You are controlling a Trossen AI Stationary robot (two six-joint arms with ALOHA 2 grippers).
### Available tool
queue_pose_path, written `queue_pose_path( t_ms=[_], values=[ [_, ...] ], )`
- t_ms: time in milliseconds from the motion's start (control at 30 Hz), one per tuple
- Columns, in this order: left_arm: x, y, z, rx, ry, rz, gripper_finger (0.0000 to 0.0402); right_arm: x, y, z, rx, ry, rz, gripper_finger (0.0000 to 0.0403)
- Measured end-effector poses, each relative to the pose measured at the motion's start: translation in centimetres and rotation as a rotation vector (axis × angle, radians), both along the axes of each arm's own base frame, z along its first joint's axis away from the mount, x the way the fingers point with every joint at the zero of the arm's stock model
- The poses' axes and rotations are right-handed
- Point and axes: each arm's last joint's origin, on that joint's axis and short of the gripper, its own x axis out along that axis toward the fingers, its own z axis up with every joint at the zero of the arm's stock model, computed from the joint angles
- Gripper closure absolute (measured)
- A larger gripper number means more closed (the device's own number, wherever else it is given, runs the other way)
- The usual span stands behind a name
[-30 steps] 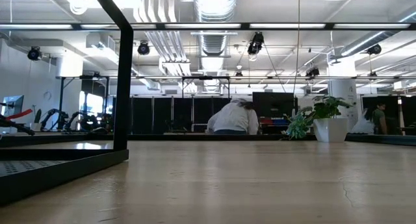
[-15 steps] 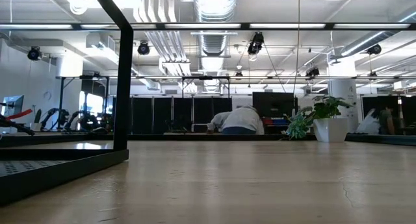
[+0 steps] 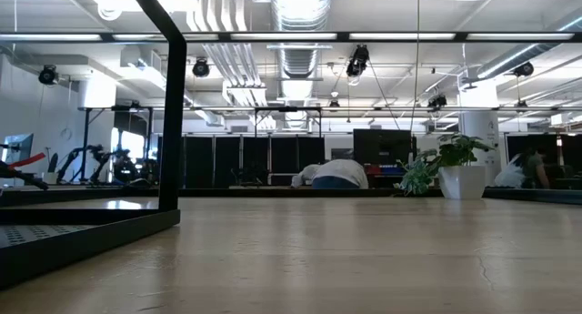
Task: Pick & Place Mini shaped plates
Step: Stack the black square plate on the black square plate on the shelf
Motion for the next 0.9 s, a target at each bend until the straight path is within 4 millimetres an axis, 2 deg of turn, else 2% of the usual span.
queue_pose_path(
  t_ms=[233, 400, 500, 900],
  values=[
    [-0.5, 3.1, 2.7, 0.145, -0.381, 0.241, 0.0349, -1.5, 0.8, -3.0, 0.14, 0.296, -0.083, 0.0236],
    [-0.9, 4.7, 4.2, 0.25, -0.579, 0.344, 0.0349, -2.4, 2.5, -5.0, 0.149, 0.406, -0.14, 0.0236],
    [-1.1, 5.2, 4.7, 0.291, -0.639, 0.375, 0.0349, -2.7, 3.7, -5.9, 0.166, 0.447, -0.148, 0.0236],
    [-1.2, 5.7, 5.1, 0.389, -0.708, 0.376, 0.0349, -4.4, 6.9, -11.8, 0.378, 0.745, -0.465, 0.0249]
  ],
)
